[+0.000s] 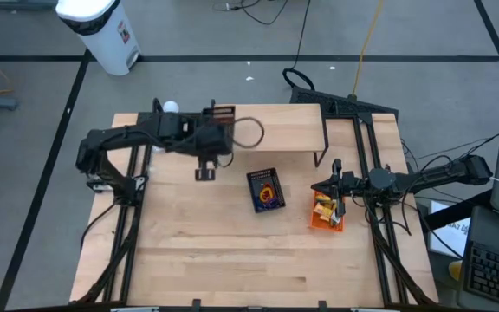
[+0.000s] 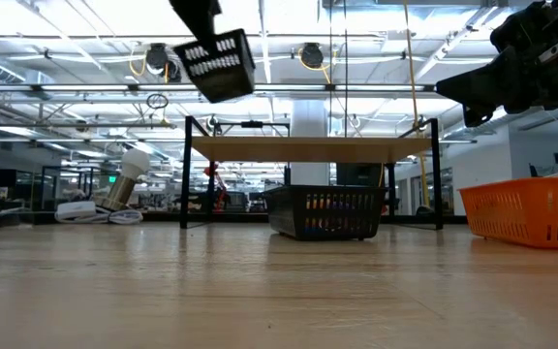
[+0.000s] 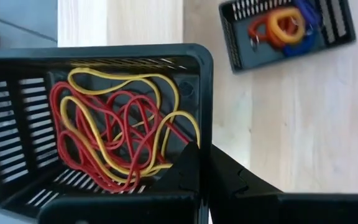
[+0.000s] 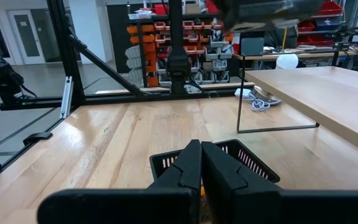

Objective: Pick & Place Office Desk Supplies
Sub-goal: Put the left black bin with the rubber bands on the shelf, then put the black bin with the spring rubberbands on the shelf

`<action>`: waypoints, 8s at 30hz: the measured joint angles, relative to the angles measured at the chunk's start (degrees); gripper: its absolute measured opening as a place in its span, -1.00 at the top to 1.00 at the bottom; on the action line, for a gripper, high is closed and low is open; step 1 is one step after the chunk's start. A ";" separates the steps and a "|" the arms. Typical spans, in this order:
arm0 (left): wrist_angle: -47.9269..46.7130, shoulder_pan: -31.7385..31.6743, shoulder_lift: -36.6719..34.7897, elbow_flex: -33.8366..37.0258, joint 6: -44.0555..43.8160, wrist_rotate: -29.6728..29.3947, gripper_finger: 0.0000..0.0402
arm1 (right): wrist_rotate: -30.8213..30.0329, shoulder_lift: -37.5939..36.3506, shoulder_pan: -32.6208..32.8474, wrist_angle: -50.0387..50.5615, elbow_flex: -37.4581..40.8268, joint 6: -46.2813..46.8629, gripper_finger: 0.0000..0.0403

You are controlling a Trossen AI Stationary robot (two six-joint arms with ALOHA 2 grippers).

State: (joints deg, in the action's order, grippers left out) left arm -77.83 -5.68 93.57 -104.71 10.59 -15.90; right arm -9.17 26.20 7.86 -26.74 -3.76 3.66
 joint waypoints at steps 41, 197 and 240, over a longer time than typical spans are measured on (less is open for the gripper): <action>7.45 -7.42 11.85 0.02 0.81 4.01 0.86 | -1.31 0.90 0.00 -0.04 0.00 0.14 1.00; 83.98 0.58 -80.10 103.86 -16.52 20.31 0.97 | -1.14 54.29 0.15 67.71 -67.74 -5.50 0.65; 82.69 0.58 -80.10 103.82 -16.34 20.35 0.89 | 11.77 84.63 -0.46 72.43 -82.82 -14.48 0.22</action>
State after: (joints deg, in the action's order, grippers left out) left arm 4.86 -5.10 13.47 -0.89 -5.76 4.45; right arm 2.60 110.83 7.40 45.68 -86.58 -10.82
